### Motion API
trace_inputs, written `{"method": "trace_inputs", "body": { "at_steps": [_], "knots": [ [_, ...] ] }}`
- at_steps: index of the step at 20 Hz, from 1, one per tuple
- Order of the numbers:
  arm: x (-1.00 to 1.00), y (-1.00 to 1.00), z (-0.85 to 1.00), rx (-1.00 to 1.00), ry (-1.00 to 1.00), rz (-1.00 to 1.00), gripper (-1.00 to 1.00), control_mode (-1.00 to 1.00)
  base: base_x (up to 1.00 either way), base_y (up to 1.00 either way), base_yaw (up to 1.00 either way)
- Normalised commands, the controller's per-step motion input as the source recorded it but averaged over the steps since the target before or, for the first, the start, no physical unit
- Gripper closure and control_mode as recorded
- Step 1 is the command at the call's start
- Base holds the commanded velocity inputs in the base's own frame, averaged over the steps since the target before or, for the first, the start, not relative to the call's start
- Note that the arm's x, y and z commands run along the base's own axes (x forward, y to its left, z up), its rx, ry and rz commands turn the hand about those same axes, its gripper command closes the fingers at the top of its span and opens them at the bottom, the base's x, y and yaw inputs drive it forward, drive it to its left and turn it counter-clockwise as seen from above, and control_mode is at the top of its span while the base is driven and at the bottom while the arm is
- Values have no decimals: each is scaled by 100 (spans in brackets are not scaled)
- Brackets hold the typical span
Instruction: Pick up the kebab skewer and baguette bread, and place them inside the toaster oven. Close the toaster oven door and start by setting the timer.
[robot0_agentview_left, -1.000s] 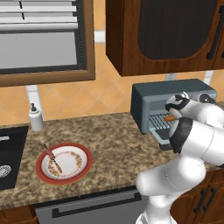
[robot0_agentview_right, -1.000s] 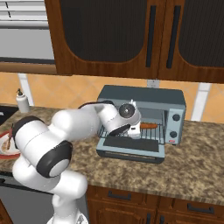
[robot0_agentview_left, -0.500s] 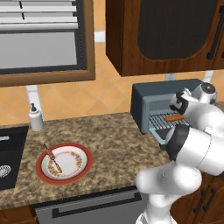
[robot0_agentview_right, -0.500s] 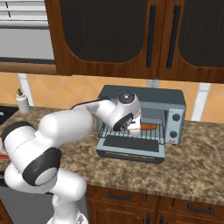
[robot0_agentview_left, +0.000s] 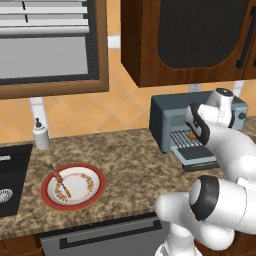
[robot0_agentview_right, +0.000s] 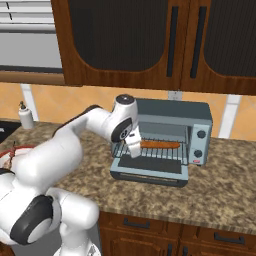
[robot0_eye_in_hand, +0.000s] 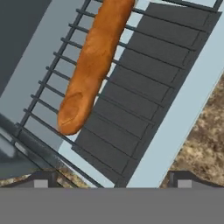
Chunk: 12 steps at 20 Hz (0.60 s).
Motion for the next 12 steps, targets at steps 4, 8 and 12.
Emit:
{"method": "trace_inputs", "body": {
  "at_steps": [4, 8, 12],
  "knots": [
    [-26, 100, 1, 0, 27, 37, -100, -100, 0, 0, 0],
    [-21, 100, 0, 0, 28, 45, -100, -100, 0, 0, 0],
    [-4, 100, -1, -1, 29, 45, -100, -100, 0, 0, 0]
  ]
}}
